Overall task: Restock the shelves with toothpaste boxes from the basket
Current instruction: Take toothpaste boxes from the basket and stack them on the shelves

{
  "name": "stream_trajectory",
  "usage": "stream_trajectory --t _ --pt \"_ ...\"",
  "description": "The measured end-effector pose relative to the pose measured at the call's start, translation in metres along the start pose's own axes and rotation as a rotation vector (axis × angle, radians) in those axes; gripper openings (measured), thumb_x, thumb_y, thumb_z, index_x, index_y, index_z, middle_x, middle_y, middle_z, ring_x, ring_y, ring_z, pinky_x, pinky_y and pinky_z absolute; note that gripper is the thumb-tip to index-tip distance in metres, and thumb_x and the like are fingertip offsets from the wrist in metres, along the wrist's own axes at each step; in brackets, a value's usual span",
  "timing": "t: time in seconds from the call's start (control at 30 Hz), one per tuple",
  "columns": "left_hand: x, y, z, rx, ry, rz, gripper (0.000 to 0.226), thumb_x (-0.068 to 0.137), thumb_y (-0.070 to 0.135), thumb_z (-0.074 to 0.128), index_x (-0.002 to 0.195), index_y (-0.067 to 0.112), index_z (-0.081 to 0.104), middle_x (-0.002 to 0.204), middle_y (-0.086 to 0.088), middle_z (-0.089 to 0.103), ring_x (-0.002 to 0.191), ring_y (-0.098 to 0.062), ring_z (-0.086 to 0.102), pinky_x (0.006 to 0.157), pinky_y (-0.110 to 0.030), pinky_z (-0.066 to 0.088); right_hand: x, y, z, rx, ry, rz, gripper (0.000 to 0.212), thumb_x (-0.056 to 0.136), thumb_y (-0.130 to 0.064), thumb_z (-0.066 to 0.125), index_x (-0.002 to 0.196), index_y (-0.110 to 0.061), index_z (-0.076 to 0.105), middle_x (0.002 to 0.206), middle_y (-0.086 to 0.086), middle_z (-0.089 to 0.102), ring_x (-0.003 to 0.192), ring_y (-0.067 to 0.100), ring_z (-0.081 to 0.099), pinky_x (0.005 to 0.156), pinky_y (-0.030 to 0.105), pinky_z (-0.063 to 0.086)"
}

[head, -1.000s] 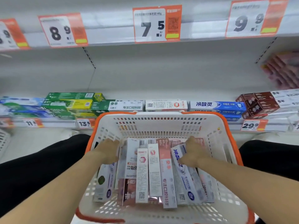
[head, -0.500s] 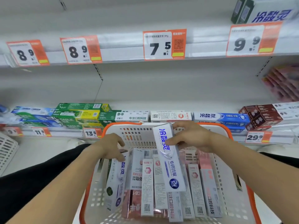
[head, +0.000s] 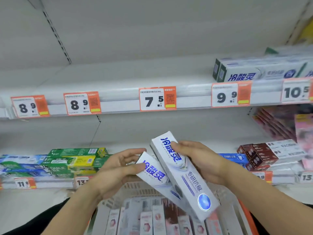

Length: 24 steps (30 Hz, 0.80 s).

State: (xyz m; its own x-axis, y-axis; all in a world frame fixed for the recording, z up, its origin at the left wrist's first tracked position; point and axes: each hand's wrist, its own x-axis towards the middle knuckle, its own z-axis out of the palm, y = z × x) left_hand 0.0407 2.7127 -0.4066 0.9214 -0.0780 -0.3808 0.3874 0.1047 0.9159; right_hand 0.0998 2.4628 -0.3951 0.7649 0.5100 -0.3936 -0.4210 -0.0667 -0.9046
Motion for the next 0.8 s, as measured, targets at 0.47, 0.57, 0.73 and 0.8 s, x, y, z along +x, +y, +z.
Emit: stream_trajectory --t 0.47,0.57,0.73,0.8 --pt "0.009 0.044 0.051 0.022 -0.06 0.076 0.075 0.048 0.014 0.091 0.118 0.001 0.068 0.113 -0.023 0.072 0.094 -0.039 0.072 0.065 -0.042 0.062 -0.026 -0.047 -0.04 -0.417 -0.054 -0.101 0.054 0.096 -0.062 0.044 0.123 -0.021 0.067 0.119 -0.002 0.073 0.113 0.022 0.069 0.105 0.046 0.049" --pt "0.008 0.07 0.056 0.132 -0.134 0.046 0.091 0.037 0.023 0.097 0.118 -0.001 0.063 0.107 -0.025 0.072 0.09 -0.04 0.072 0.076 -0.051 0.062 -0.032 -0.057 -0.044 -0.481 -0.015 -0.166 0.067 0.084 -0.079 0.047 0.113 -0.022 0.068 0.113 0.0 0.074 0.106 0.019 0.07 0.103 0.052 0.049" --pt "0.008 0.1 0.063 0.215 -0.161 0.166 0.075 0.052 0.025 0.083 0.121 0.011 0.058 0.103 -0.024 0.074 0.091 -0.039 0.072 0.09 -0.054 0.057 -0.059 -0.101 -0.048 -0.583 0.101 -0.375 0.063 0.073 -0.074 0.067 0.108 -0.023 0.071 0.108 0.012 0.073 0.098 0.028 0.07 0.098 0.058 0.048" --pt "0.01 0.108 0.069 0.116 -0.144 0.261 0.07 0.051 0.024 0.082 0.118 0.017 0.064 0.103 -0.026 0.073 0.091 -0.04 0.072 0.084 -0.051 0.06 -0.076 -0.132 -0.054 -0.612 0.171 -0.496 0.045 0.082 -0.058 0.072 0.108 -0.022 0.072 0.107 0.011 0.074 0.102 0.034 0.07 0.096 0.056 0.051"
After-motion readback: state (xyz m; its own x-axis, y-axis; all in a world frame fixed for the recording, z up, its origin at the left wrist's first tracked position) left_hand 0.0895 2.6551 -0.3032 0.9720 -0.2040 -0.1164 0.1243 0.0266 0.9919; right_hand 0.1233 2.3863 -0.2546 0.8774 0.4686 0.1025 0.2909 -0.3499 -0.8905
